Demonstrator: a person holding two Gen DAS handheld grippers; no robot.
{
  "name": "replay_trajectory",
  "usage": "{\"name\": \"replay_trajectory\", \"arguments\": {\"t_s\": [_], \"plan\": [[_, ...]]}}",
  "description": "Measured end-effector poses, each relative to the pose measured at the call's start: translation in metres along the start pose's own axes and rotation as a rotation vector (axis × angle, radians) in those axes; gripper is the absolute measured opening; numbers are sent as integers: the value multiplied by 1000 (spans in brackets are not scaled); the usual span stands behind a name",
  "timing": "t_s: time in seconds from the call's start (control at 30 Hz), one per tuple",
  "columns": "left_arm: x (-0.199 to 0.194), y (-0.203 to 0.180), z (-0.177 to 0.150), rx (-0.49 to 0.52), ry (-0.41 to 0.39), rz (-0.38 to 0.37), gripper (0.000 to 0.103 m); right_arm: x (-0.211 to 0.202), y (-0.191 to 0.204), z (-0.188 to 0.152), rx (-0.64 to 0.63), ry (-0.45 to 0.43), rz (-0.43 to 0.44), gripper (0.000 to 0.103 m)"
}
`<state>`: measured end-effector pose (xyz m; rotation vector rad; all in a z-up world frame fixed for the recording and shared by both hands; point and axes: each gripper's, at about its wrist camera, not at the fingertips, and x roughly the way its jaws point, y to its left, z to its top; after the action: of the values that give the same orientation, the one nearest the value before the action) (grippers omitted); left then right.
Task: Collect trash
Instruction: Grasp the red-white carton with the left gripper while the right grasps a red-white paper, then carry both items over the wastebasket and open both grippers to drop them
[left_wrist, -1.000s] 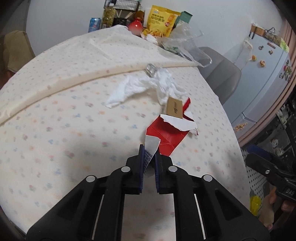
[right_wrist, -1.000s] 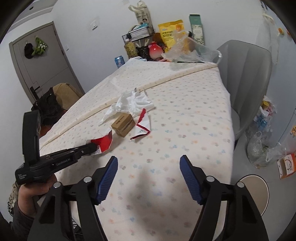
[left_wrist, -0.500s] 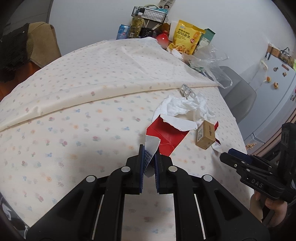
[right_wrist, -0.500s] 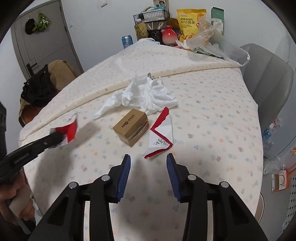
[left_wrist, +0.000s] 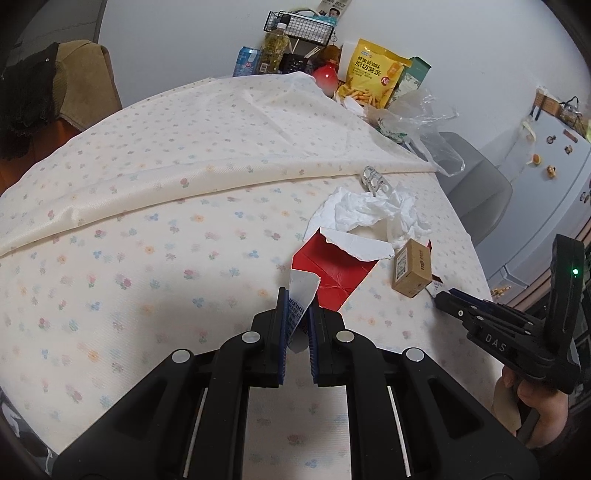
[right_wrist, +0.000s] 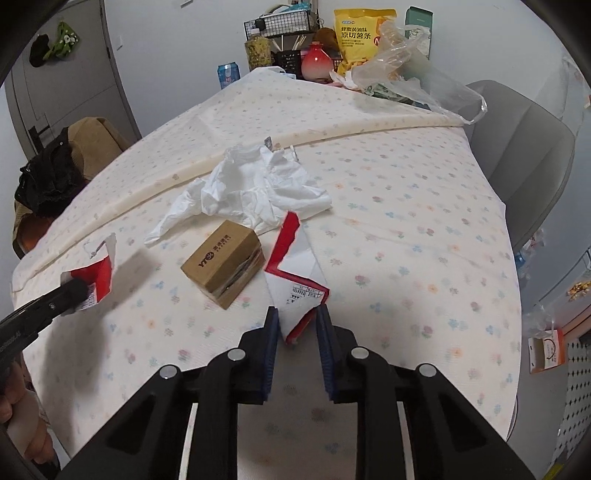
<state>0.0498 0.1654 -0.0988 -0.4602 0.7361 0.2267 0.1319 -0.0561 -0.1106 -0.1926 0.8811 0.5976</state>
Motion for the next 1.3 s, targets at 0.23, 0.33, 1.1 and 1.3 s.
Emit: {"name": "replay_trajectory", "arguments": {"t_s": [0.23, 0.33, 1.1, 1.3], "plan": [[-6, -23, 6, 47, -20, -19, 10, -28, -15, -9, 35, -51, 26, 21], [-7, -36, 8, 70, -24, -31, 10, -42, -24, -14, 58, -74, 34, 21], [22, -190, -1, 303, 23, -164, 10, -119, -168, -86, 328, -189, -47, 21], [42, -232, -16, 360, 69, -184, 10, -119, -216, -113, 420, -180, -78, 21]]}}
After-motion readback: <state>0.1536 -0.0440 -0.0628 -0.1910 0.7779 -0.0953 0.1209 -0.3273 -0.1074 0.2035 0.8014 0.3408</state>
